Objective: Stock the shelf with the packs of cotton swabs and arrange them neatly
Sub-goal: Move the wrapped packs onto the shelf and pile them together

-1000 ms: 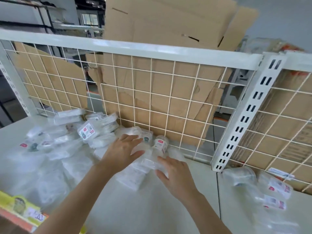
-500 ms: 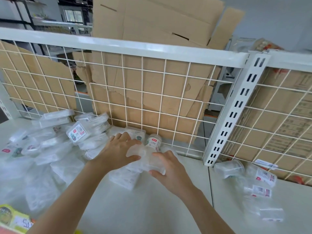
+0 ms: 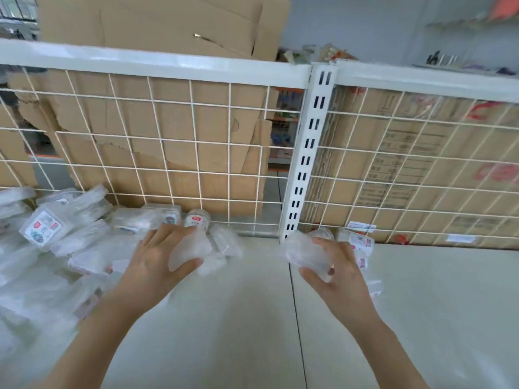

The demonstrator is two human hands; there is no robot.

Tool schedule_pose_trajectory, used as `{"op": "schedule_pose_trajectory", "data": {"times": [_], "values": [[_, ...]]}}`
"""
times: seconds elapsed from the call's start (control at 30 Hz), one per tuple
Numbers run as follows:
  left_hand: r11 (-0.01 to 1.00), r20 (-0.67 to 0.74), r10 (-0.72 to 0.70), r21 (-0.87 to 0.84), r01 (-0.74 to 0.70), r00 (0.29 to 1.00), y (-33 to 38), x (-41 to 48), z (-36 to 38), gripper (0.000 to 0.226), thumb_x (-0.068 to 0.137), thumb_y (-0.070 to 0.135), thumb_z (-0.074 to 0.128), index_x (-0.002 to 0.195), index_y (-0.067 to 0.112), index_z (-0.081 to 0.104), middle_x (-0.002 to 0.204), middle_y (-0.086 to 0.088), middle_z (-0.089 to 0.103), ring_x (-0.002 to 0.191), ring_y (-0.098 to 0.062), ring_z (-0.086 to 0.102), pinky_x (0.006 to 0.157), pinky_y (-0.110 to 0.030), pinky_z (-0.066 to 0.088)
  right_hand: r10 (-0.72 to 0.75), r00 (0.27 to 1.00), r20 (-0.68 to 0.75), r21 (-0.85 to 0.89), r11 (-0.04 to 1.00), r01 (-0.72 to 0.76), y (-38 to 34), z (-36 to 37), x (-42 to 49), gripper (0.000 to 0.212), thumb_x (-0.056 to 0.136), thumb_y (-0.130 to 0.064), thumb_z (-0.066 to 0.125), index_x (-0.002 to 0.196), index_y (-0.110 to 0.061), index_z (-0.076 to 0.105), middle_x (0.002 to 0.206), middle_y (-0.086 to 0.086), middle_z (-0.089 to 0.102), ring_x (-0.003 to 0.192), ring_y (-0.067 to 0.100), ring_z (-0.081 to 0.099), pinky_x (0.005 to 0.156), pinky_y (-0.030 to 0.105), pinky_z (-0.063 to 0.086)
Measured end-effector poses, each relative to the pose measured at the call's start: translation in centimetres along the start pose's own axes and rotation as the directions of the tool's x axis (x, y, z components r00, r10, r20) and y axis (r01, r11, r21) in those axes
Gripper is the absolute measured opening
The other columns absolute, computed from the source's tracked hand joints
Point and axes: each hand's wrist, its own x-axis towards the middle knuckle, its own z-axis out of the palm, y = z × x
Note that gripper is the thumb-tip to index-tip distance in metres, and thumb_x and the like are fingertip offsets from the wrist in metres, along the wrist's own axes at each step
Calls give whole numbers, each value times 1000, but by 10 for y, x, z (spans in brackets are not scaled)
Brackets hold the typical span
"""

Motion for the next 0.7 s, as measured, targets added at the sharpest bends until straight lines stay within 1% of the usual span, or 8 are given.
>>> {"op": "schedule_pose_trajectory", "data": {"times": [0.1,0.2,0.23,0.3,0.37,0.47,0.6,0.7], "values": [[997,7,33,-74,-32,999,37,0,14,65,75,59,47,126,20,57,121,3,57,111,-22,49,96,-36,36,35,992,-118,-6,999,-36,21,-41,-22,48,77,-22,75,120,-29,54,114,-7,46,88,7,53,74,21,42],[985,20,102,-140,-98,995,74,1,30,64,76,61,48,127,24,56,119,11,55,112,-14,47,95,-35,39,50,977,-205,-40,997,-60,43,-84,-46,48,78,-21,74,115,-39,49,108,-17,46,87,-10,51,70,4,38],[982,21,110,-159,-105,994,85,1,34,64,75,62,48,127,26,55,117,14,54,110,-13,47,93,-33,38,64,972,-225,-55,995,-78,50,-96,-53,47,79,-21,74,115,-39,50,108,-18,46,87,-11,50,70,2,38],[967,9,166,-200,-161,986,112,2,47,62,75,64,50,126,28,56,114,23,51,106,-9,48,93,-21,33,110,960,-257,-79,988,-134,66,-126,-73,44,79,-22,73,117,-32,54,110,-12,48,86,-5,51,68,5,38],[943,12,249,-233,-239,969,143,4,63,63,78,69,48,125,27,56,117,25,51,105,-5,49,95,-13,29,167,943,-286,-89,976,-200,83,-158,-93,44,79,-22,73,119,-26,56,110,-8,49,88,6,53,69,11,42],[919,42,306,-273,-284,951,196,5,92,68,81,72,42,125,23,58,115,11,57,102,-14,52,93,-25,35,230,905,-358,-109,952,-285,113,-213,-130,47,78,-22,75,121,-21,57,109,-5,50,89,15,56,74,27,49],[905,59,350,-279,-322,935,261,4,133,72,82,73,38,121,17,61,111,1,61,101,-25,57,89,-35,40,293,858,-422,-146,912,-384,146,-277,-179,51,77,-24,76,124,-22,57,108,-6,50,80,-2,50,64,10,38],[892,60,368,-303,-335,928,310,1,160,71,81,73,39,118,16,61,109,1,61,101,-21,54,86,-34,39,338,812,-476,-125,888,-443,169,-317,-213,51,78,-35,75,124,-24,56,109,-8,50,84,5,52,67,12,38]]}}
